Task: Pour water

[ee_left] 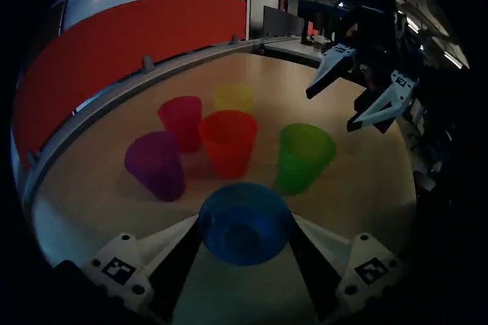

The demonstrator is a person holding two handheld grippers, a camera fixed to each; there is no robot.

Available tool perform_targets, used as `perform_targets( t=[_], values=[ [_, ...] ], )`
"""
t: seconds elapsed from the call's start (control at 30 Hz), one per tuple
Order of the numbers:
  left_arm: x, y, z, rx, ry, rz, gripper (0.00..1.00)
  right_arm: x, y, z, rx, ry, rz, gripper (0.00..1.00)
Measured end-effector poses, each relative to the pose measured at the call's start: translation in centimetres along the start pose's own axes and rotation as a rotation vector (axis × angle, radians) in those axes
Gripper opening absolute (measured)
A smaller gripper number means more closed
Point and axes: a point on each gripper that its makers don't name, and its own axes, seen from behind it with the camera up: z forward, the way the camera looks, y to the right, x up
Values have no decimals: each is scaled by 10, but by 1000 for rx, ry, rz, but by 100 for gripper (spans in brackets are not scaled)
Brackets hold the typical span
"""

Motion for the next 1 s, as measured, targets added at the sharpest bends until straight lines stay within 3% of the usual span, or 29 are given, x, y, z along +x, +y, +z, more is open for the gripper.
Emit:
perform_targets(
  t=[0.57,1.0],
  values=[
    [20,-12,-24,41,62,-10,89,-20,-15,20,25,-40,-17,100],
    [25,-10,-32,45,78,0,89,-26,-17,47,23,-58,-28,100]
  ],
)
